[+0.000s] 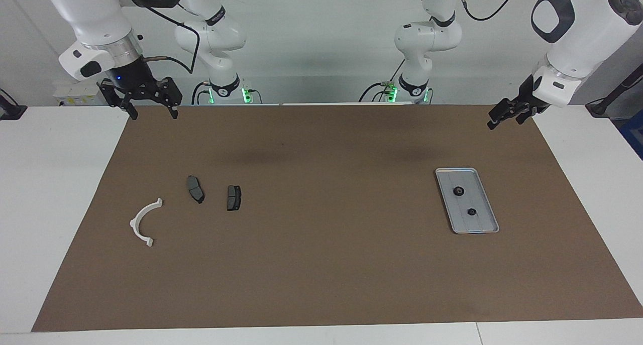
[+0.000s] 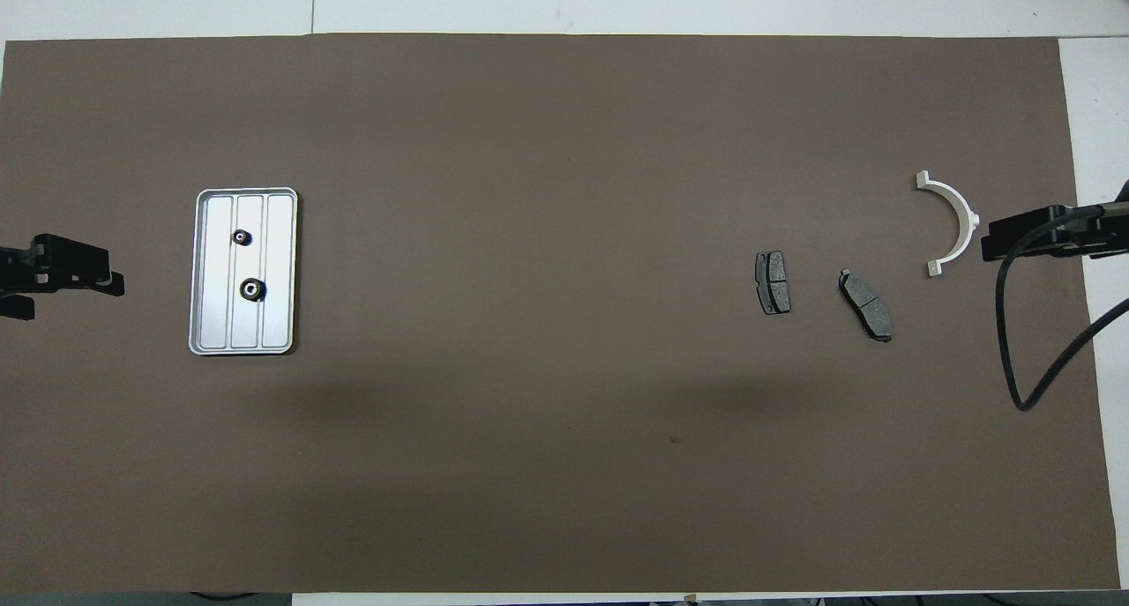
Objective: Pick bearing gear from pile to tray
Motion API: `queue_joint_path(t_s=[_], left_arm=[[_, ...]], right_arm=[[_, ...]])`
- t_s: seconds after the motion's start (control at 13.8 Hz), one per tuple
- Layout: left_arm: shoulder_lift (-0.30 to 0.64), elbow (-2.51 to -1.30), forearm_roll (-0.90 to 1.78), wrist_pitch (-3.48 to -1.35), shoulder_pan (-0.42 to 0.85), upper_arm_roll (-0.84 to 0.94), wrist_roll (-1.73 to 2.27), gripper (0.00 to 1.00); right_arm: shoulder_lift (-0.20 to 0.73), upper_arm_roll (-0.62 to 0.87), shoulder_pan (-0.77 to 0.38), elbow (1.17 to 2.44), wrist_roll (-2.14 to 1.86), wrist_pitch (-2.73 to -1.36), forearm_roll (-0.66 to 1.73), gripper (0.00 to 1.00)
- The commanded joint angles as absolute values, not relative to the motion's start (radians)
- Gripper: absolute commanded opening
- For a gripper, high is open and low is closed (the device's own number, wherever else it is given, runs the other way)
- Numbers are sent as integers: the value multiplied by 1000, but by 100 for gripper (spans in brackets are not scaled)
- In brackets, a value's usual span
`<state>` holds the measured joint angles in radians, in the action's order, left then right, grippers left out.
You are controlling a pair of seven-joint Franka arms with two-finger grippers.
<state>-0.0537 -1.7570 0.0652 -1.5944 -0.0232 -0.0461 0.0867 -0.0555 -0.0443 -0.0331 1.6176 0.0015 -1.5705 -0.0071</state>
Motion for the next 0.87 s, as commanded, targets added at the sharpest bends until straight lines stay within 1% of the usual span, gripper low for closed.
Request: queue_joint_path(t_s=[0.0,0.22,0.43,0.8], left_arm=[[-69,-1776,66,-1629,-32,-38,84,100],[-64,-1779,0,-1657,-29,-31,80,100],[-43,-1770,-11,-1655,-29,-22,80,100],[-41,-1757,-9,-1644,-35,-12,80,100]], right_arm=[[-64,-43,-31,1626,25,-1554,-23,100],[-64,-43,-31,1626,23,-1555,-23,100],[-64,-43,-31,1624,17,-1555,-21,100],[-64,-43,-31,1624,15,-1555,-23,100]])
